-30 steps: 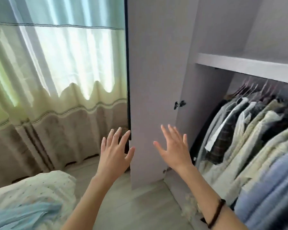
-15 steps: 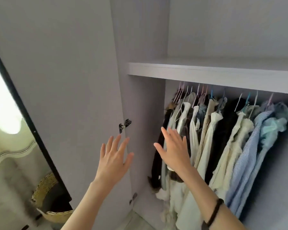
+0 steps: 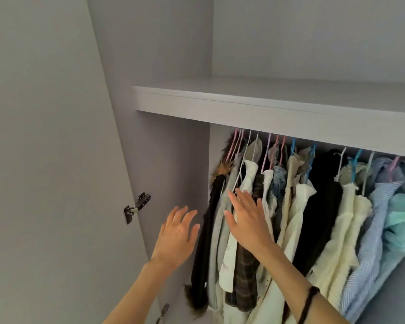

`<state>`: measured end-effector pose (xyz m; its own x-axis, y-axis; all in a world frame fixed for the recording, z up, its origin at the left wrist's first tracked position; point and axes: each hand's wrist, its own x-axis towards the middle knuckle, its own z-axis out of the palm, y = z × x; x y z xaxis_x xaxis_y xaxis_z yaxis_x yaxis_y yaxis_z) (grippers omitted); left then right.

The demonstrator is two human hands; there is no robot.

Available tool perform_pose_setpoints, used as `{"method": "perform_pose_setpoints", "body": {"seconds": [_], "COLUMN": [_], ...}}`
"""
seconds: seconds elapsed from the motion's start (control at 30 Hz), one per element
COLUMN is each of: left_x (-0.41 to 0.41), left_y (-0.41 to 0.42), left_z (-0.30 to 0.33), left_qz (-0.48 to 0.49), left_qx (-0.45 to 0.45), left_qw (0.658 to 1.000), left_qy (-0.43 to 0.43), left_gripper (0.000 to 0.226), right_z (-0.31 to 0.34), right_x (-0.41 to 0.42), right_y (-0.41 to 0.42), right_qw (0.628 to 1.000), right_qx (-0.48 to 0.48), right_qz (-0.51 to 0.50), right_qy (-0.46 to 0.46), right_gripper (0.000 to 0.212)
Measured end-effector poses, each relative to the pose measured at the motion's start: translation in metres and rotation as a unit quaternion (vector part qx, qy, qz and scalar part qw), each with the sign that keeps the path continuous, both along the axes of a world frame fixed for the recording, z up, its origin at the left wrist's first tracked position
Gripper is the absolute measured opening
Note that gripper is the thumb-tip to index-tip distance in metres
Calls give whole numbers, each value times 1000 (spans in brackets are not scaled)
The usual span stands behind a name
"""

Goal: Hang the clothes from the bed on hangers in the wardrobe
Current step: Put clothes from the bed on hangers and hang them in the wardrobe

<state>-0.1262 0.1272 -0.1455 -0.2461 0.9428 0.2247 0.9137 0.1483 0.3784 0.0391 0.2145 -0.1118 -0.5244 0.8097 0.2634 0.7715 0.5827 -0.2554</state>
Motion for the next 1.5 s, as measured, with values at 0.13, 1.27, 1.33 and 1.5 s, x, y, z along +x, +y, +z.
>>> {"method": "perform_pose_setpoints", "body": {"seconds": [0.13,1.27,1.33,1.5], "left_x": [6,-53,-51,-46], "left_y": [50,123,120,116], "left_z": [4,44,42,35], "left_qz": [-31,9,-7,-27], "left_qx": [38,210,204,202], "left_qw": [998,960,963,970], "left_qy": [-43,-186,-174,-131], "left_gripper": [42,31,26,18], "right_z": [1,54,56,55], "right_x": [-13,-114,-129,-139], "right_y": [47,127,128,127], "right_qw": [998,933,892,816], "right_qx": [32,-200,-249,-292], "right_qz": [50,-79,-93,-161], "right_qy": [33,289,366,471], "right_gripper": [47,39,34,13]}}
